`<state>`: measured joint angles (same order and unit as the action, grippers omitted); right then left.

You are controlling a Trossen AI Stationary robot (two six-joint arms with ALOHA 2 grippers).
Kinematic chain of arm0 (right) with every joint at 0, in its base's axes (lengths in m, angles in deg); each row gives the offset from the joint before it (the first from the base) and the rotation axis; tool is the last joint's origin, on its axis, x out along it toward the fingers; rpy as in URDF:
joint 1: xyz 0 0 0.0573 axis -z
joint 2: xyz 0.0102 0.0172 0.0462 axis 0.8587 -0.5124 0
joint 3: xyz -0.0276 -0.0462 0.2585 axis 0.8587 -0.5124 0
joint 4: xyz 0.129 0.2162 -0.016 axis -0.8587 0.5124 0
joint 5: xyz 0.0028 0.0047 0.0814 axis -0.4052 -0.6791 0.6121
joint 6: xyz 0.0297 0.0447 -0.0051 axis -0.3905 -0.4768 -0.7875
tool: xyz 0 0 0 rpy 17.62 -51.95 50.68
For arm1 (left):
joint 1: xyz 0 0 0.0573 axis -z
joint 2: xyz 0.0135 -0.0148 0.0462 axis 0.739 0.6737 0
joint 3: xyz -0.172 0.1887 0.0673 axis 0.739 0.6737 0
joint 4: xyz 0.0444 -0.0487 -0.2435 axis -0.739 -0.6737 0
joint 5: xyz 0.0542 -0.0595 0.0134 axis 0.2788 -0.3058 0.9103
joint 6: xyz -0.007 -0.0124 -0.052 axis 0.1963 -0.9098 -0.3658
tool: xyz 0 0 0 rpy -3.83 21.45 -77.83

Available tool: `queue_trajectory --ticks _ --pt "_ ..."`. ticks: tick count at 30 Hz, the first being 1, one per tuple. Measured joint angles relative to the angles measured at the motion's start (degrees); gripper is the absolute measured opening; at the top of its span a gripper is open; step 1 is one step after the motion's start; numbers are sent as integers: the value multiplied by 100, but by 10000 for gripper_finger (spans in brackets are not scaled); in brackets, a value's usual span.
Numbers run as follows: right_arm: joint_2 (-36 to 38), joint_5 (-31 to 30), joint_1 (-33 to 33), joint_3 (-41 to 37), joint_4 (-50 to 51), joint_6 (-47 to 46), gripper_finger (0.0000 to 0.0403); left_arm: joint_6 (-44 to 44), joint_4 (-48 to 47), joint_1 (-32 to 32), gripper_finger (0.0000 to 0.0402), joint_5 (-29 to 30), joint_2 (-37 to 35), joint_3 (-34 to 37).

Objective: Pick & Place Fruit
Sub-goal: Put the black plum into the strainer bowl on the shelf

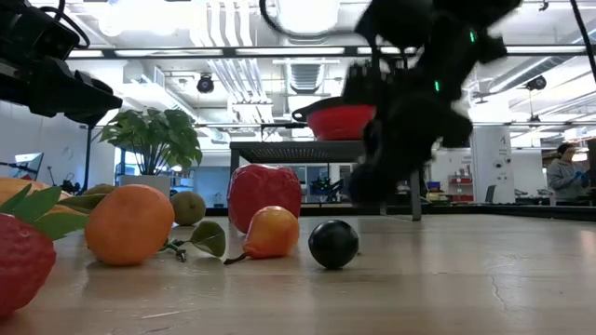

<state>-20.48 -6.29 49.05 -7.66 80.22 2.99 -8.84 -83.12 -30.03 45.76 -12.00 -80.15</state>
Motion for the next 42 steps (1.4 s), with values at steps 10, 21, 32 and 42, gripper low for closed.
queue_trajectory --ticks 10,21,32,42 --pt "1198 -588 111 1389 1788 1053 259 0 0 -1 21 0 0 0" --pt "2200 -1017 1500 2740 2064 1790 269 0 0 -2 21 0 2 0" --pt "2056 518 3593 2908 2079 1334 249 0 0 -1 21 0 2 0" --pt "1288 853 4071 2904 2060 1268 273 0 0 -2 21 -1 0 0"
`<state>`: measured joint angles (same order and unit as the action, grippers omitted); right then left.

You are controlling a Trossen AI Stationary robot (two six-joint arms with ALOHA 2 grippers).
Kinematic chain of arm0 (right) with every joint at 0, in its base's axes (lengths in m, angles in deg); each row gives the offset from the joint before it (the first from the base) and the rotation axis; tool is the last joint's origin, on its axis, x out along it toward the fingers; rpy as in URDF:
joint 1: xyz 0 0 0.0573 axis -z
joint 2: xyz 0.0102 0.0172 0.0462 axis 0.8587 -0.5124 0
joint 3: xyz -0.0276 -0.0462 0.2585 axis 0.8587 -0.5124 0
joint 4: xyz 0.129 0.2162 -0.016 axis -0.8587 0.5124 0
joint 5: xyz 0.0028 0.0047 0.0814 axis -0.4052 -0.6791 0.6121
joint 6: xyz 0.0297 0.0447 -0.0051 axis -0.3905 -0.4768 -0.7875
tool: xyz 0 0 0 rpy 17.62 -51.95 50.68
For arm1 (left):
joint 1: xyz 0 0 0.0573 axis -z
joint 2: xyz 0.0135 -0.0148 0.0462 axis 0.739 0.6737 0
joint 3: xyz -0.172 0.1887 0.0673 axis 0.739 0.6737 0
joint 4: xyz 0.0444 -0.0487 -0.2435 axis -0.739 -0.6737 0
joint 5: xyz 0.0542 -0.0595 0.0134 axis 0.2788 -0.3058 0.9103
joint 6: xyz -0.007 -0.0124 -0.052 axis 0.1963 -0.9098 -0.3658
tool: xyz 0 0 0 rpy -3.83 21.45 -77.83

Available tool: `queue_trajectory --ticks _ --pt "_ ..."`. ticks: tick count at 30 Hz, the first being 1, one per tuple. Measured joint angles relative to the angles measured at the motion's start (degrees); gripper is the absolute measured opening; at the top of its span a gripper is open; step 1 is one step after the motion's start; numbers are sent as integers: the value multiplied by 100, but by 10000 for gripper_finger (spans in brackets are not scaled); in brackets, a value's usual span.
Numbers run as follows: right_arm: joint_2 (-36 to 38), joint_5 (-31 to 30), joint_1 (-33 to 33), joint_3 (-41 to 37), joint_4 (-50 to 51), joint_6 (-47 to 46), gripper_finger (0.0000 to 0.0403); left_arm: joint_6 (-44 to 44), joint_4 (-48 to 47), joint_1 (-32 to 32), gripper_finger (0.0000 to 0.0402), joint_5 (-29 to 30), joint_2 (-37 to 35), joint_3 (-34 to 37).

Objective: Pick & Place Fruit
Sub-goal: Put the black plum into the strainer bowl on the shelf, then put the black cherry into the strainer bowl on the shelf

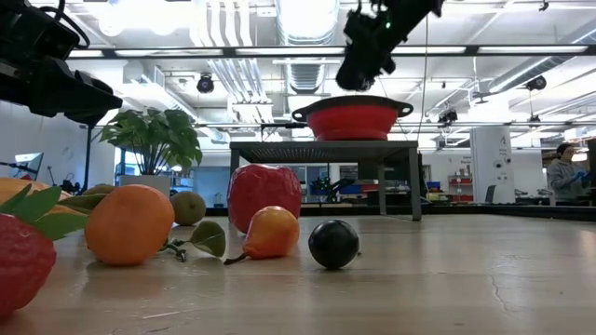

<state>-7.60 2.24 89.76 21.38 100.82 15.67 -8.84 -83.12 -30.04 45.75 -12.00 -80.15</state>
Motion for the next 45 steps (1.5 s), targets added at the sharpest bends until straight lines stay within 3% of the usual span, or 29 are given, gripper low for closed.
queue_trajectory --ticks 9,20,28,37,45 --pt "-656 -161 321 -4 -5 15 250 0 0 1 21 1 0 0" --pt "-1029 -409 412 -4 20 -126 322 0 0 0 21 0 0 0" --pt "-865 -470 385 -4 11 47 366 0 0 0 21 2 0 0" --pt "-323 -429 235 -2 21 96 360 0 0 0 21 2 0 0" --pt "-5 -33 -595 -2 405 274 337 1 0 0 21 2 1 0"
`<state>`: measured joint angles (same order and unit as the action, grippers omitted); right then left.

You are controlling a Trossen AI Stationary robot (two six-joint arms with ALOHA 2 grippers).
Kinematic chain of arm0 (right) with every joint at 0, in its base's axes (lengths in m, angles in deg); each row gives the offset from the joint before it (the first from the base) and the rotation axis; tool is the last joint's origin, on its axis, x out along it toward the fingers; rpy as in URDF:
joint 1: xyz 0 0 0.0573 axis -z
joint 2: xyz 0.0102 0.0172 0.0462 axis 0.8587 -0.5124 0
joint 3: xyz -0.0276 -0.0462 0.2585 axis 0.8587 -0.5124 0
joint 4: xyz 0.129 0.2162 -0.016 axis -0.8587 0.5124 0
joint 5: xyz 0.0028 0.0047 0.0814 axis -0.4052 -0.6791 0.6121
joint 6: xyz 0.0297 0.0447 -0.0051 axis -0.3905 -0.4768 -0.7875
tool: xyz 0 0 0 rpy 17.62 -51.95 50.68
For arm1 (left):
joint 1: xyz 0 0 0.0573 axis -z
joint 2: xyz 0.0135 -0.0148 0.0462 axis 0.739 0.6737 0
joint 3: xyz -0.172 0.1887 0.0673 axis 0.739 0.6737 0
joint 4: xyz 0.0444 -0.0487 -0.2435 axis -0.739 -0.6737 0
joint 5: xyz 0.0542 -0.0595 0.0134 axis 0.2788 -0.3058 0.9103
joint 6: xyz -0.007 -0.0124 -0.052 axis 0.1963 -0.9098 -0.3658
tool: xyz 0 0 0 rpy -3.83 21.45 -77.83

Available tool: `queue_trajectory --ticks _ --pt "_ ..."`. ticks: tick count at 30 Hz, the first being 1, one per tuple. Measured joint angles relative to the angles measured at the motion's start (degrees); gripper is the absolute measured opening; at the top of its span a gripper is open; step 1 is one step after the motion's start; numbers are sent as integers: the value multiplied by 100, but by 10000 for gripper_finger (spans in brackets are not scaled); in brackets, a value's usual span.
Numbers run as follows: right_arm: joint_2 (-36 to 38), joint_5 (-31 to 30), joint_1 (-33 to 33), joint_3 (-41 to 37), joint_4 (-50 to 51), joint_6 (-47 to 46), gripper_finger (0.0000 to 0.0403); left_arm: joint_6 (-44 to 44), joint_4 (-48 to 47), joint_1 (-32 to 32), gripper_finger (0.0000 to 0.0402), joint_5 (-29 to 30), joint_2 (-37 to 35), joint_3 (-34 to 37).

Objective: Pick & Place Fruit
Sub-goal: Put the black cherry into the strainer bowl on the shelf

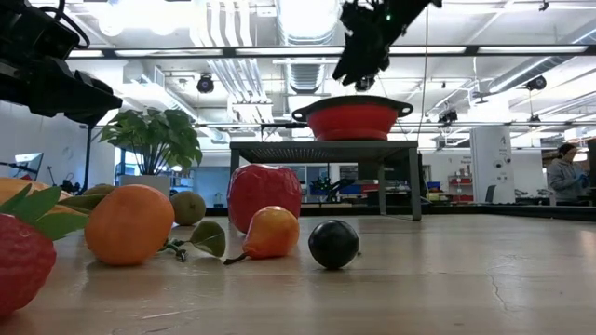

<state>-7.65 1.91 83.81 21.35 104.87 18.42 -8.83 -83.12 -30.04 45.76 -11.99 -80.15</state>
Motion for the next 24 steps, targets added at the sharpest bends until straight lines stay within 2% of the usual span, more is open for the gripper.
queue_trajectory --ticks 6,12,17,24 --pt "68 -2 -945 -79 495 -100 315 0 0 0 21 0 1 0" --pt "68 -7 -2007 -515 510 -291 290 -1 0 1 21 -1 0 0" --pt "70 -9 -2846 -977 246 -610 266 -1 0 1 21 -1 1 0" --pt "75 -27 -3823 -1715 -775 -1025 233 -1 0 1 21 -1 0 0"
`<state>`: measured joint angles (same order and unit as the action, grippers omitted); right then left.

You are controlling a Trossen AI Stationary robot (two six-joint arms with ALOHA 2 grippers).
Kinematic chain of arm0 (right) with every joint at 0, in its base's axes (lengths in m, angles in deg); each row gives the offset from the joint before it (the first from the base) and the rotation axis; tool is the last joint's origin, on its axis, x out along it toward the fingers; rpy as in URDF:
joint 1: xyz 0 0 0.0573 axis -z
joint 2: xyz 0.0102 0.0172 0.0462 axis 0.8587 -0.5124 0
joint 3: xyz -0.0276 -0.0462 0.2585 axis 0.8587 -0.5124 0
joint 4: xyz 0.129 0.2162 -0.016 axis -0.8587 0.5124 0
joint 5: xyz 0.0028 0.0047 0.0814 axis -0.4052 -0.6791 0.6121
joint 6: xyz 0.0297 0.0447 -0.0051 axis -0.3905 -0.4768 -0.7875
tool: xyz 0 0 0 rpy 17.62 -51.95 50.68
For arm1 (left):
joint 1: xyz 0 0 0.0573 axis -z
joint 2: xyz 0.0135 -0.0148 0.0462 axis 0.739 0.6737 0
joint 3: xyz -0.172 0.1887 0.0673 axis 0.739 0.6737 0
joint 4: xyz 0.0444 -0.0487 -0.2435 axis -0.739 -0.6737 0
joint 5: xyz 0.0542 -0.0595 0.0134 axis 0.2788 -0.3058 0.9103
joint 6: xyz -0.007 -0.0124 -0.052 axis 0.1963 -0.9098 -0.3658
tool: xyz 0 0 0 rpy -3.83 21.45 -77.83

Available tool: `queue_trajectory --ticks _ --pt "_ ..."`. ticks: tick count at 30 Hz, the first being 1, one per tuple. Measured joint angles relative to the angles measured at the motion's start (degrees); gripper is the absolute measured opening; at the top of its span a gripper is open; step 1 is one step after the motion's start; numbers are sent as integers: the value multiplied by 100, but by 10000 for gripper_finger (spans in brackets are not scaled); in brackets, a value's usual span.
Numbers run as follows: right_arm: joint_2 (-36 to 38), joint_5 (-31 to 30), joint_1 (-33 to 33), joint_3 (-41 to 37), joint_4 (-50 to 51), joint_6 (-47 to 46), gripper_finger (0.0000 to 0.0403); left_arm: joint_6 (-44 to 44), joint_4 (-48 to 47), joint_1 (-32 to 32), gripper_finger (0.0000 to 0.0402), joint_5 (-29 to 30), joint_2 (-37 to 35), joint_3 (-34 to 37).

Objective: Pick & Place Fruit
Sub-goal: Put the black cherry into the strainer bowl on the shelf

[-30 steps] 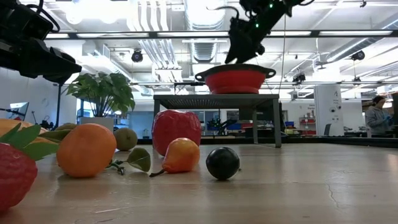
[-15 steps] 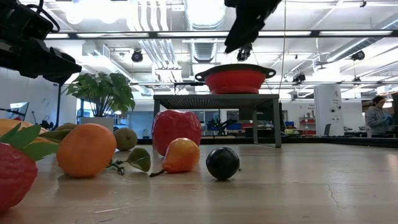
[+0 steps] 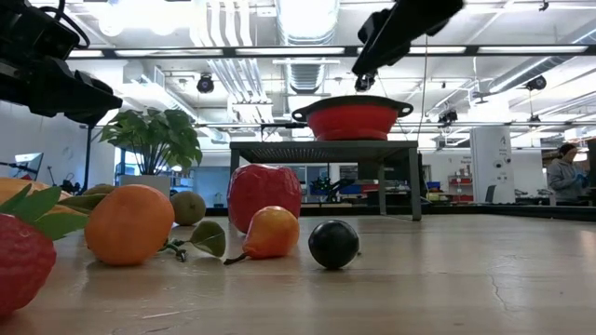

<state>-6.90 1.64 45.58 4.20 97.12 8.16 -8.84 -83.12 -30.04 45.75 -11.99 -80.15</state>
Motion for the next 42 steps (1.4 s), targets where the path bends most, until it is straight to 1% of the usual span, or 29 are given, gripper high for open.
queue_trajectory --ticks 6,11,16,24,28,35,42 --pt "0 -1 -562 -691 -1255 -29 217 0 0 0 21 -1 1 0" --pt "-27 1 -829 -1185 -2368 -99 218 1 0 -1 21 -1 1 0" --pt "-185 1 -1022 -1395 -2779 -139 229 0 0 0 21 0 -1 0" --pt "-815 9 -1318 -1325 -3337 8 239 1 0 0 21 -1 2 0" --pt "-1207 10 -1365 -1219 -3612 16 240 0 0 1 21 -1 2 0" --pt "-2014 14 -1365 -947 -3717 16 221 0 0 0 21 1 4 -1" --pt "-2785 15 -1365 -462 -3687 50 207 0 -2 1 21 1 6 -2"
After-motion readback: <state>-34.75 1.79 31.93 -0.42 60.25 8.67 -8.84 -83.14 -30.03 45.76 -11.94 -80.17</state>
